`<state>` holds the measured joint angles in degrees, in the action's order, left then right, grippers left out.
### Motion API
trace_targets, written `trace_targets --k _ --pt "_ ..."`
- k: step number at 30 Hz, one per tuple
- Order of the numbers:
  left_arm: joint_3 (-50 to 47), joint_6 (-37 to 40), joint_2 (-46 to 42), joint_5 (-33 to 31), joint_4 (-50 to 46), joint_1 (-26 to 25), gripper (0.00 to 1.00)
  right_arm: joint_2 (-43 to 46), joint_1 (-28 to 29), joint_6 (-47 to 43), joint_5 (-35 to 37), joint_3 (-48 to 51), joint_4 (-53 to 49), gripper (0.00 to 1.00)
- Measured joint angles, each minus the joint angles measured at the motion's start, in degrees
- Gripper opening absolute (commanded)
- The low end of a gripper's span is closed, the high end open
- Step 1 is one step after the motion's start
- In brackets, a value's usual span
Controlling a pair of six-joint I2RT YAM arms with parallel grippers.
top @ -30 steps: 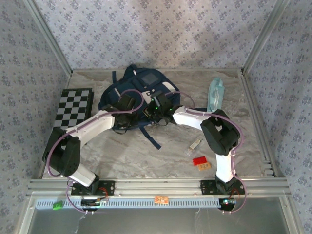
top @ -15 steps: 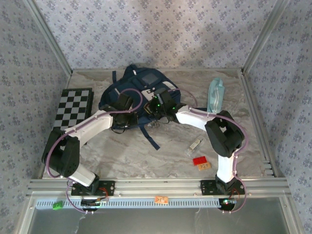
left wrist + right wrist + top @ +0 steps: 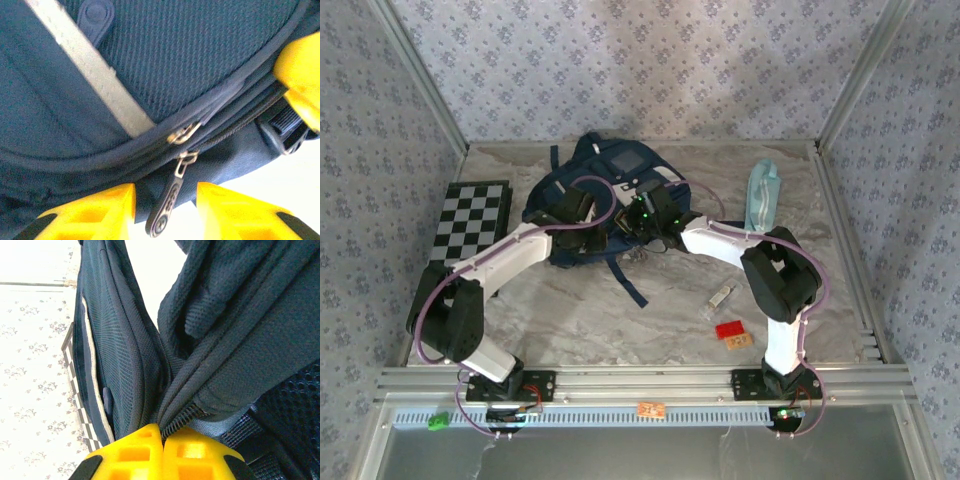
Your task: Pack books, pencil case, and school supplies into a backpack
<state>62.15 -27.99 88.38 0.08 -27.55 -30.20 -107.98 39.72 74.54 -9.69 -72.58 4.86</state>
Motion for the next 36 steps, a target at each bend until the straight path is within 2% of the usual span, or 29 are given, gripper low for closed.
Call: trace_targets --k 11,19,23,28,36 --pt "1.1 0.5 2.1 1.2 -0.2 0.6 0.32 0.0 0.0 -0.3 -0.1 0.0 0.0 0.0" --pt "0.9 0.8 2.1 4.2 -1.3 0.6 0.22 0.0 0.0 -0.6 -0.1 0.0 0.0 0.0" --pt "-0.5 0.9 2.1 5.6 -0.4 0.6 0.16 0.0 0.0 -0.8 -0.1 0.0 0.0 0.0" --pt "-0.2 1.4 2.1 4.6 -1.0 0.7 0.0 0.0 0.0 -1.0 -0.2 0.0 0.0 0.0" --pt "-0.5 1.6 -0.2 3.2 -1.1 0.7 0.0 1.7 -0.9 -2.5 -2.2 0.9 0.0 0.0"
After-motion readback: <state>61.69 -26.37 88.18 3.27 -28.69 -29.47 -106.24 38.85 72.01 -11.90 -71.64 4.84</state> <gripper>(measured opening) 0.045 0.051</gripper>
